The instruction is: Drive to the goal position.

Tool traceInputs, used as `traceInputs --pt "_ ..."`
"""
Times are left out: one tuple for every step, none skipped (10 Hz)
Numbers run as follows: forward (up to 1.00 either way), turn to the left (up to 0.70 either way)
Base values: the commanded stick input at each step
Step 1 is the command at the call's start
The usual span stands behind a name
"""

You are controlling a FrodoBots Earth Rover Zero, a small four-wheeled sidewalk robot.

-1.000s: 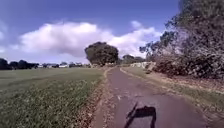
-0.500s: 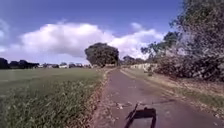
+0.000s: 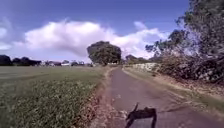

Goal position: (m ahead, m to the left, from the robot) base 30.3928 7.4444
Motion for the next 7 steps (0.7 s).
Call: traceInputs --pt "0.7 0.0" --pt "0.7 0.0" --pt "0.7 0.0" --pt "0.7 0.0" --pt "0.7 0.0" --pt "0.7 0.0" --pt "0.7 0.0"
